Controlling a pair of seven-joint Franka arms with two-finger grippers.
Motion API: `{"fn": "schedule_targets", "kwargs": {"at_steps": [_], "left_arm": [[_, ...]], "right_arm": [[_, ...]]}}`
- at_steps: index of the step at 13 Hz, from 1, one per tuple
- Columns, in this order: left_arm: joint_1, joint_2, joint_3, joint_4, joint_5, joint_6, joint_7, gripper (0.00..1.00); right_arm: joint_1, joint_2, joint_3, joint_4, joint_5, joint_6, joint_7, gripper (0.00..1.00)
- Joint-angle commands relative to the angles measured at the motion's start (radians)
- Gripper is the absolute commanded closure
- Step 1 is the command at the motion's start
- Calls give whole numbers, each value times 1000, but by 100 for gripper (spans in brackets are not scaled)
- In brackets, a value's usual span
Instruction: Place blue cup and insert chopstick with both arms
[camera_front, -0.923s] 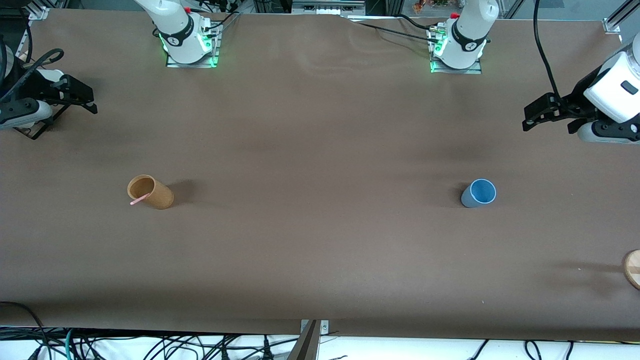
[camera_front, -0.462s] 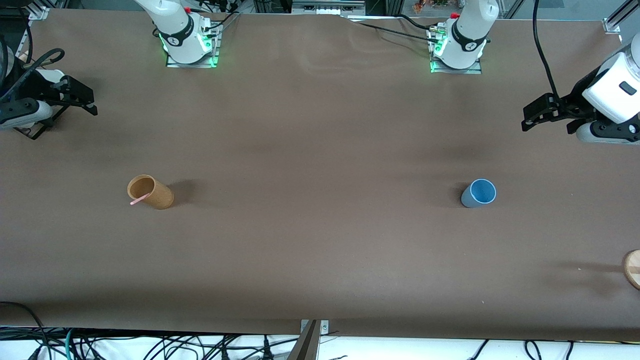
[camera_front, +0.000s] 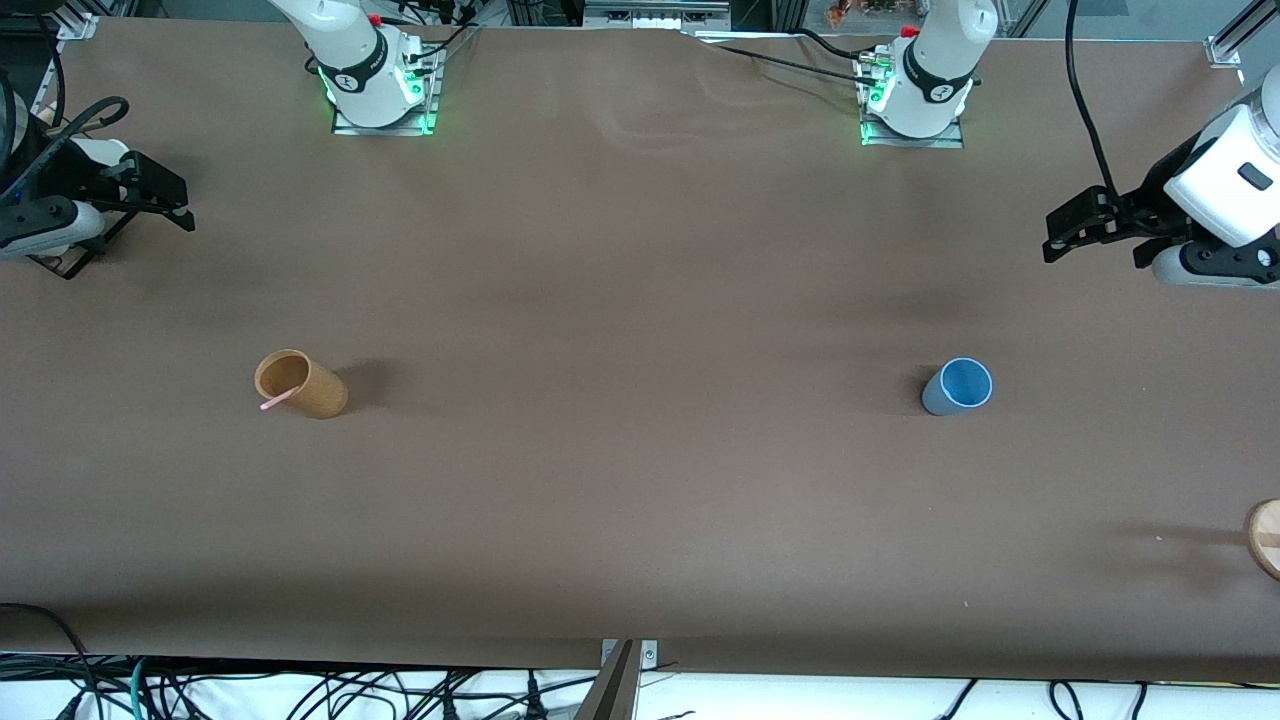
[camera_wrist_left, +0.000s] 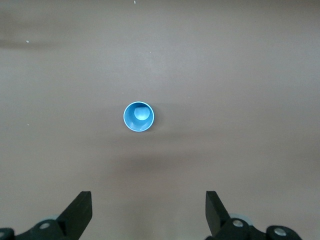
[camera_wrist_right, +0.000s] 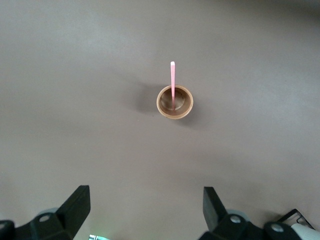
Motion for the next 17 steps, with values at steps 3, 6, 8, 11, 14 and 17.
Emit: {"fn": "schedule_targets", "kwargs": {"at_steps": [3, 6, 8, 11, 14, 17], "left_arm": [[-11, 94, -3, -3, 20, 99, 35, 0], [-33, 173, -15, -1, 30, 117, 25, 0], [-22, 239, -17, -1, 18, 114, 29, 0], [-30, 322, -17, -36, 32, 204, 37, 0], [-19, 265, -17, -290, 32, 469, 39, 0], [-17, 259, -17, -396, 32, 597, 39, 0]], "right_arm": [[0, 6, 4, 27, 7, -7, -5, 0], [0, 9, 5, 73, 1, -20, -8, 0], [0, 19, 5, 73, -2, -18, -7, 0], [0, 24, 5, 77, 0, -10, -5, 0], [17, 49, 7, 74, -25, -4, -1, 0], [9, 125, 2, 68, -25, 45, -14, 0]]}}
